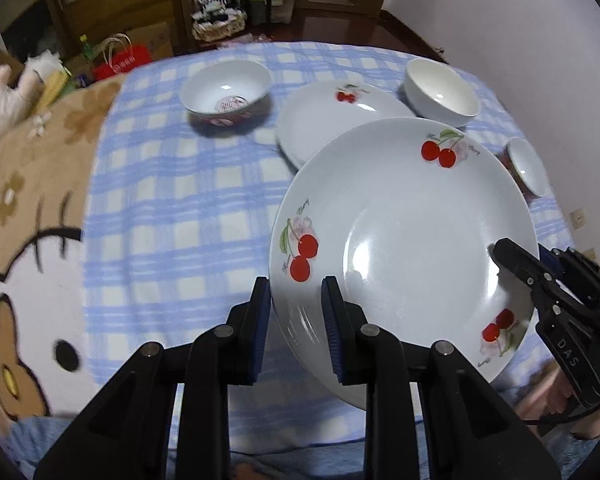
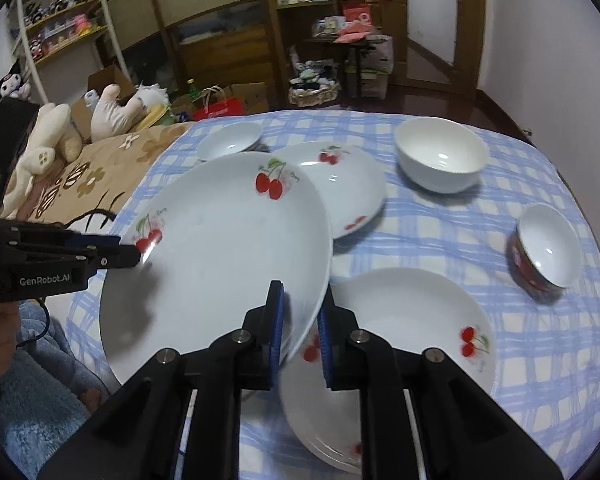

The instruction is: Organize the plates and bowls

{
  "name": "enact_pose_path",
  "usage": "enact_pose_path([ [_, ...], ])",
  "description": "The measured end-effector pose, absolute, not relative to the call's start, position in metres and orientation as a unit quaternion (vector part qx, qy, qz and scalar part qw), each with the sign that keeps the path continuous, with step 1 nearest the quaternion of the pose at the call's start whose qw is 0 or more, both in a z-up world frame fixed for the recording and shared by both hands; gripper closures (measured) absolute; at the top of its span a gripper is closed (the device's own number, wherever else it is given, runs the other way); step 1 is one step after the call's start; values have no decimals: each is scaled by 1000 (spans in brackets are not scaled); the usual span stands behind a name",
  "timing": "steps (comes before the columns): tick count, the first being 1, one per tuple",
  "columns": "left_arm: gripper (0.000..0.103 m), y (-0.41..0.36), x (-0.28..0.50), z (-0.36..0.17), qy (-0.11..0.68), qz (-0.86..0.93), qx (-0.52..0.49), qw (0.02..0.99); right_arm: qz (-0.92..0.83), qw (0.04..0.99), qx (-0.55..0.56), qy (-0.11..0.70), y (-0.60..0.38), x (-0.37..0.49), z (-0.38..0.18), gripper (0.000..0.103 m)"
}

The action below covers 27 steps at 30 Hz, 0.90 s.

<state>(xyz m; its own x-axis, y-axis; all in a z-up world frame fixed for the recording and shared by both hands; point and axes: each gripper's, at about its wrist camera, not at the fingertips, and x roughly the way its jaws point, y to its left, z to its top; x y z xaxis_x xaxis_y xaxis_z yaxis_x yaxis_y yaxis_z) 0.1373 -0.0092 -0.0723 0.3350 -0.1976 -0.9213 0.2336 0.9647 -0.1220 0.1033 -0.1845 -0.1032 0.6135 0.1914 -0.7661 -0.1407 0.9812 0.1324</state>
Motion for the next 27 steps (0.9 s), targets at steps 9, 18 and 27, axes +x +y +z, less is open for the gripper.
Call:
enact_pose_path([
  [9,78,-52,131,-64,559,-158,21,814,68,901,50,425,-222,91,-93,86],
  [18,78,-93,127,-54,555,-183,39,811,42,900,63,429,-258,77,-93,86],
  [27,78,-129,123,-69,564,-204,47,799,21,895,87,437,-298,62,-104,86],
])
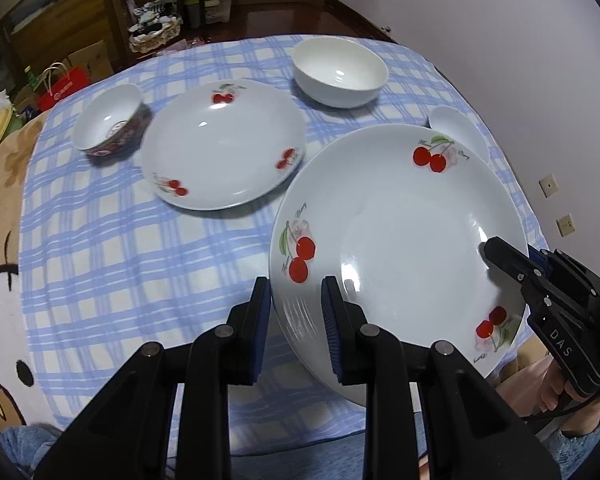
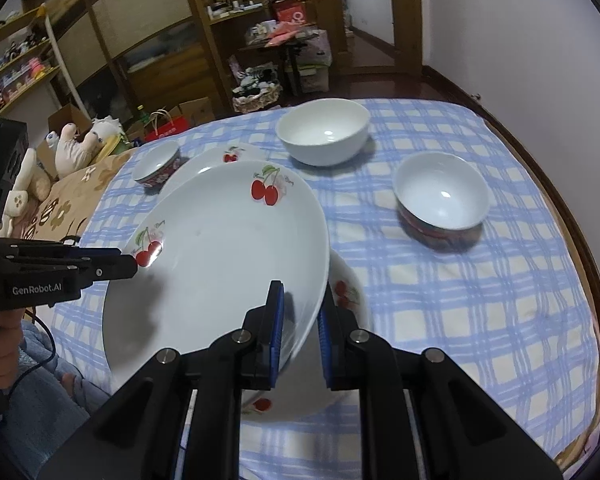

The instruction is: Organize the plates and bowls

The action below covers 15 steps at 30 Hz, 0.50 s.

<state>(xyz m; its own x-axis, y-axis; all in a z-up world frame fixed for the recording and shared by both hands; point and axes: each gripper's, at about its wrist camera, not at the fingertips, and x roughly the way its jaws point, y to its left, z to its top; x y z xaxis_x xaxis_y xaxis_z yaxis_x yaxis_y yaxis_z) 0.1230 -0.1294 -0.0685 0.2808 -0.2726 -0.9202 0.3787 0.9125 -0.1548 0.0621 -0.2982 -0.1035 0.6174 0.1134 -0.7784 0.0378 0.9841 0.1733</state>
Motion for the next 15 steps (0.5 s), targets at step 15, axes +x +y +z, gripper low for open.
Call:
enact_pose_path([
  [15,78,-161,122,-123,590,-203,67,778,3,878,109,467,-318,60,-145,86],
])
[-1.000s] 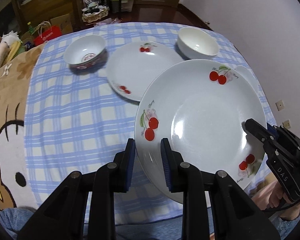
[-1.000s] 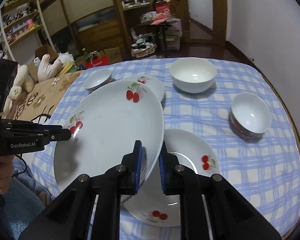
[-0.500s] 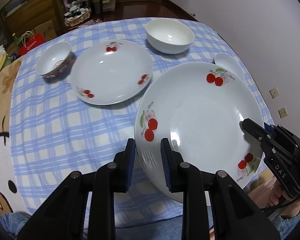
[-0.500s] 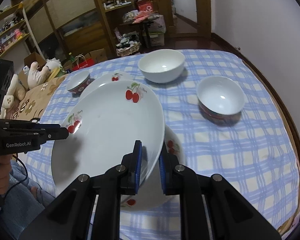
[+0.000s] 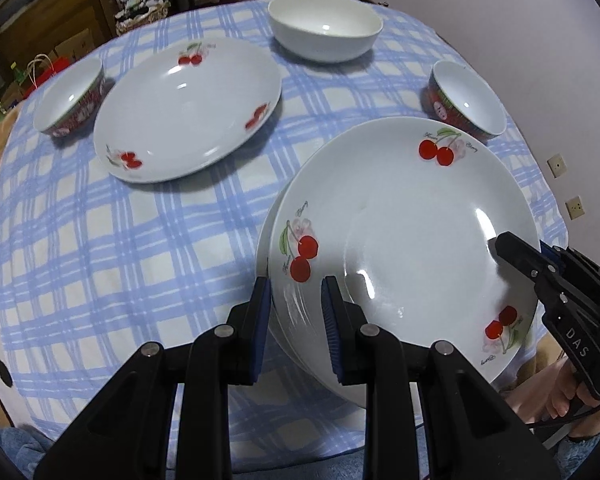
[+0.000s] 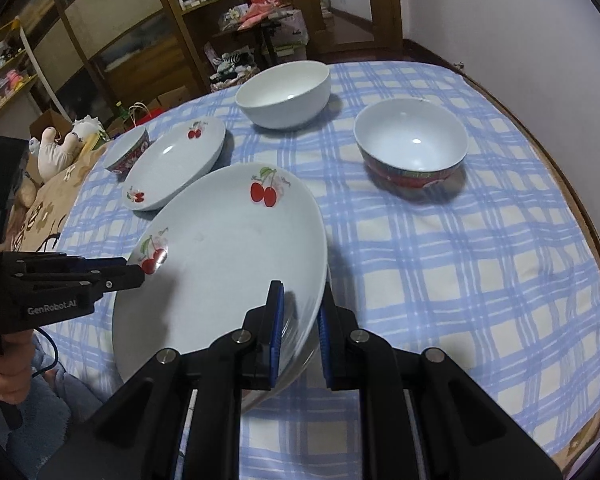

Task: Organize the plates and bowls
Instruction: 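Lower the plate onto the stack with the right tool while the left tool opens on its plate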

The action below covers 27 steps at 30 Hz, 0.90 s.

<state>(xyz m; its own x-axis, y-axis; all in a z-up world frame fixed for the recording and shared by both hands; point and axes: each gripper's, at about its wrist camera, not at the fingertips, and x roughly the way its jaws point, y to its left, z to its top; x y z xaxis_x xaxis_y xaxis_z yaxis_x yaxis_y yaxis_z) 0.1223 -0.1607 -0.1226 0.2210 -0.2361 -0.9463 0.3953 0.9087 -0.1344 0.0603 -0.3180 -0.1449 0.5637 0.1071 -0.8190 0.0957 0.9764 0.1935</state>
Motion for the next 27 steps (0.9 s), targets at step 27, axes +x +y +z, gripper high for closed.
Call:
enact_pose_path([
  [27,84,-149,129,-132,579,-181,70,792,-23,877,114,467,-319,73,-158,88],
])
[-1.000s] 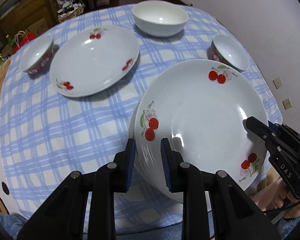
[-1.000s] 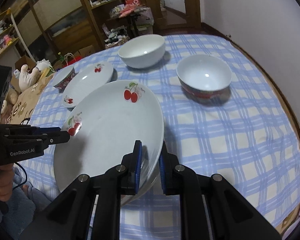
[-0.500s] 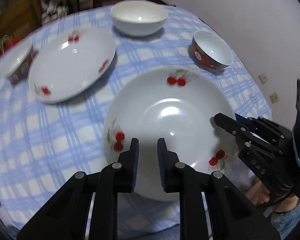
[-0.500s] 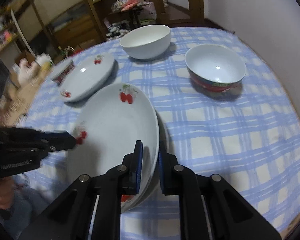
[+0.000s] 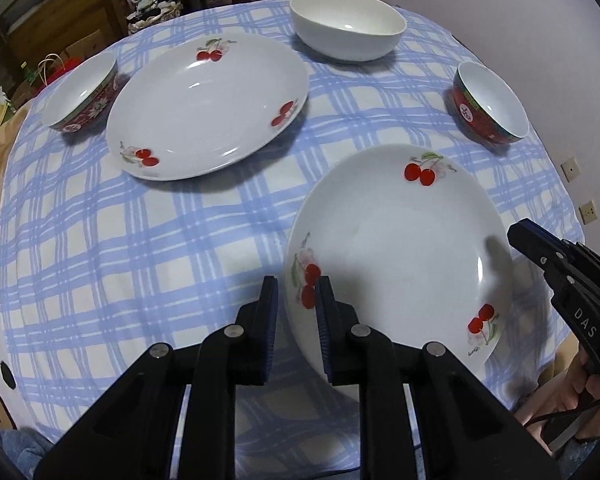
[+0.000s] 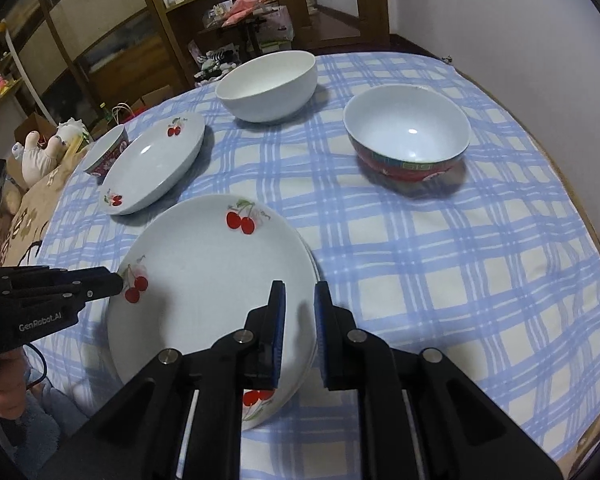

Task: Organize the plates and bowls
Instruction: 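Lower the plate onto the stack with the right tool while the left tool opens on its plate, then open the right tool on the plate stack and pull both tools back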

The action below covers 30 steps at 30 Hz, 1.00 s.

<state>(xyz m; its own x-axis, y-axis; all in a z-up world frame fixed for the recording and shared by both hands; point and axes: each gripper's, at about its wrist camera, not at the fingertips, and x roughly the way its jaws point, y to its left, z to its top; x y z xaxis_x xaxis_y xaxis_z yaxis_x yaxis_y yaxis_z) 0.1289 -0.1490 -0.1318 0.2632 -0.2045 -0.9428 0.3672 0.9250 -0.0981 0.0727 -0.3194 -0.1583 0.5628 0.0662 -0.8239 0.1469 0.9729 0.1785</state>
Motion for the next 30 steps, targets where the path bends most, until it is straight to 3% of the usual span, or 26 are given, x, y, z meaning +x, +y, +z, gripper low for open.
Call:
enact_pose_path([
  [22,79,-106,109,-98,548,-128,50,825,-37,894,129,428,-327,52,-139,87],
  [26,78,-95,107,-87,540,-127,38,831,-43,893,127,429,-327,50,-137,77],
  [30,75,-85,107,-69,522,-123,27,844,-52,896,120,425,-326,51,-134,51],
])
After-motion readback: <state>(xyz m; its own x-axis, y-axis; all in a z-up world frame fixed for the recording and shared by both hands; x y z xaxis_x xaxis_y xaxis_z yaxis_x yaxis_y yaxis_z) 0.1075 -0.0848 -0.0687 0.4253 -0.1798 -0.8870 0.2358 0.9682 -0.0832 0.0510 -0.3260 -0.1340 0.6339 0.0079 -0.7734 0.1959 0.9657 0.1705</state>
